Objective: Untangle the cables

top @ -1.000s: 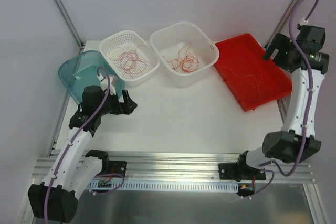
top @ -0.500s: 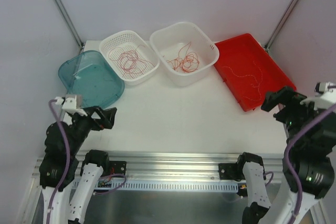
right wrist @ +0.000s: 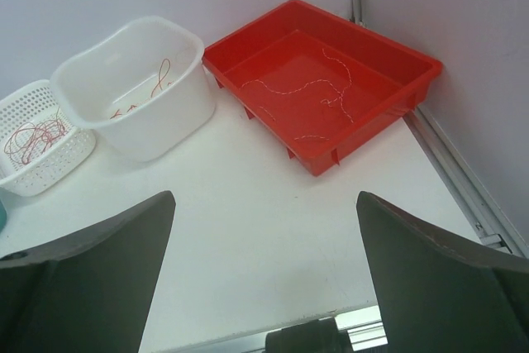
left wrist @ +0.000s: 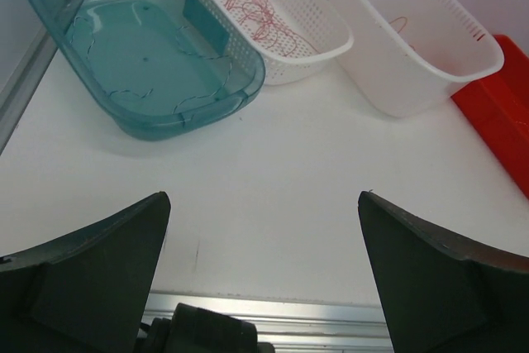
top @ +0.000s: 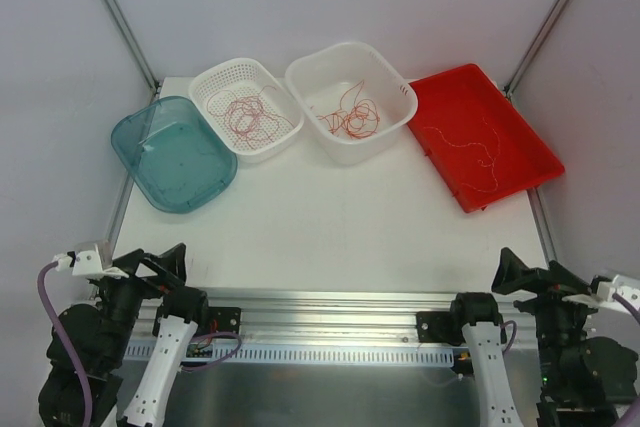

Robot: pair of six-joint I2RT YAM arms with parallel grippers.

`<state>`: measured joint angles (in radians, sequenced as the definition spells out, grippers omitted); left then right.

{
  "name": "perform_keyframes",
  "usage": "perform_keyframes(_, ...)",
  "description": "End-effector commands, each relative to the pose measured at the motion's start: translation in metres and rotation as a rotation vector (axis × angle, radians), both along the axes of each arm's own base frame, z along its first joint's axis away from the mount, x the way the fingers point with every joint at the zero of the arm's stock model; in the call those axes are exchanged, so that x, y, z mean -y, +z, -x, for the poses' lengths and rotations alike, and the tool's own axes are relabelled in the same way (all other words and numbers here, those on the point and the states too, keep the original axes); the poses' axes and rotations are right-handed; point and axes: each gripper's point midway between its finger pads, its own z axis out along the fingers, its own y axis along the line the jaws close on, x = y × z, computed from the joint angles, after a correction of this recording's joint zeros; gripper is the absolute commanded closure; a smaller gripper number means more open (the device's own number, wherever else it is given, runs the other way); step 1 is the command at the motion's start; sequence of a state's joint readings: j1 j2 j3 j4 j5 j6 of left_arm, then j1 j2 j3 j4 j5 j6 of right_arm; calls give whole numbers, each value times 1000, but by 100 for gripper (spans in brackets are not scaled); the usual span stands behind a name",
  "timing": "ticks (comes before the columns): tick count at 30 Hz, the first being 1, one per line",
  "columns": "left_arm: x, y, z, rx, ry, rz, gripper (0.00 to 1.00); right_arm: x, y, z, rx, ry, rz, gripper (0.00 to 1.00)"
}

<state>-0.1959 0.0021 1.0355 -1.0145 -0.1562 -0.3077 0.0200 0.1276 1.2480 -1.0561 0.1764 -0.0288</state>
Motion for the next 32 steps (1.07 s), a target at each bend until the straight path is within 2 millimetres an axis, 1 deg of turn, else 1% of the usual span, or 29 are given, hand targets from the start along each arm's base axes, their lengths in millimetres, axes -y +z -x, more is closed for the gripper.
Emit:
perform_keyframes(1,-15,-5,33,76,55,37,1,10,-9,12,49,-24,28,3)
perform_keyframes(2,-16,-7,36,71,55,37,1,11,-11,21,93,-20,26,3)
perform_keyframes(5,-19,-8,42,72,66,48,1,8,-20,23,109,7,49,3)
perform_keyframes(6,-20,-10,44,69,71,53,1,7,-28,19,91,15,56,3)
perform_keyframes(10,-22,-14,44,62,86,59,1,5,-42,16,70,29,62,3)
perform_keyframes(12,-22,-16,44,57,88,62,1,7,-41,19,85,29,76,3)
perform_keyframes(18,-21,-23,41,33,92,62,1,9,-44,21,75,21,79,3)
perform_keyframes(32,-23,-27,34,21,116,77,1,6,-44,18,65,37,80,3)
